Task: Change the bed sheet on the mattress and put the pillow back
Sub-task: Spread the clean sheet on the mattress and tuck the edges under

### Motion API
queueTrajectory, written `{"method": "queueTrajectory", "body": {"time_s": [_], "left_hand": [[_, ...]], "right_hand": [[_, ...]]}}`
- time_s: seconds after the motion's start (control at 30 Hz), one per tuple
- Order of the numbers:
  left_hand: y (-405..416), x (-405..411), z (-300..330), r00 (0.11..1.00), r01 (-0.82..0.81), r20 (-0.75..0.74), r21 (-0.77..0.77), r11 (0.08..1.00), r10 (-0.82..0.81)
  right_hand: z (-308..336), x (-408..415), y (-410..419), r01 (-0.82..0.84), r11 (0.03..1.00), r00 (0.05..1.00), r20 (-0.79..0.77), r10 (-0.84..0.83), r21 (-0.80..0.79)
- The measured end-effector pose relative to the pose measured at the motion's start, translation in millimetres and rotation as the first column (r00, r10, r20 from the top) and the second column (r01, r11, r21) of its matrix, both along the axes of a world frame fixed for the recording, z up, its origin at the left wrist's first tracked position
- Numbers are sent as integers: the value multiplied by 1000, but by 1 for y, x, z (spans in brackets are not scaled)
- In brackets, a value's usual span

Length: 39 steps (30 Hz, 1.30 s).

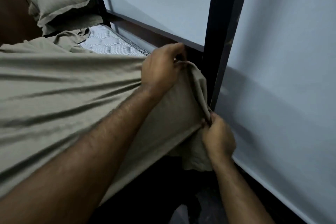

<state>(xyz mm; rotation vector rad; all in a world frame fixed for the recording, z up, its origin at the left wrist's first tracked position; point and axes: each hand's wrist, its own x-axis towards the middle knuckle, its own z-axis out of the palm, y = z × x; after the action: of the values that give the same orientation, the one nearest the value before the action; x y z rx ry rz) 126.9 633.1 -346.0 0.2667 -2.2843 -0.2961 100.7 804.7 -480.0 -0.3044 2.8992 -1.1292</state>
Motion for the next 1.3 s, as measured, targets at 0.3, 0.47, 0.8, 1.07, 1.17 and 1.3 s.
{"method": "queueTrajectory", "body": {"time_s": [0.3,0.47,0.8,1.07,1.17,1.3], "left_hand": [[-16,-21,-50,963,199,113,307,931,-243],[-17,-29,-51,980,184,54,108,977,-191],[-2,-29,-48,993,-24,108,-155,988,42],[6,-38,-36,909,-142,387,-54,988,152],[11,-34,-34,912,-162,362,-114,980,193],[15,14,-15,966,-123,213,-128,984,148]], "right_hand": [[-14,-9,6,0,969,987,-158,40,247],[10,21,-10,-45,999,875,-484,31,-17],[-11,32,-30,-315,949,937,-163,309,-16],[-17,32,-40,-328,940,945,-39,326,-98],[-18,28,-39,-338,929,941,-19,339,-150],[-20,23,-40,-310,928,950,-25,312,-205]]}}
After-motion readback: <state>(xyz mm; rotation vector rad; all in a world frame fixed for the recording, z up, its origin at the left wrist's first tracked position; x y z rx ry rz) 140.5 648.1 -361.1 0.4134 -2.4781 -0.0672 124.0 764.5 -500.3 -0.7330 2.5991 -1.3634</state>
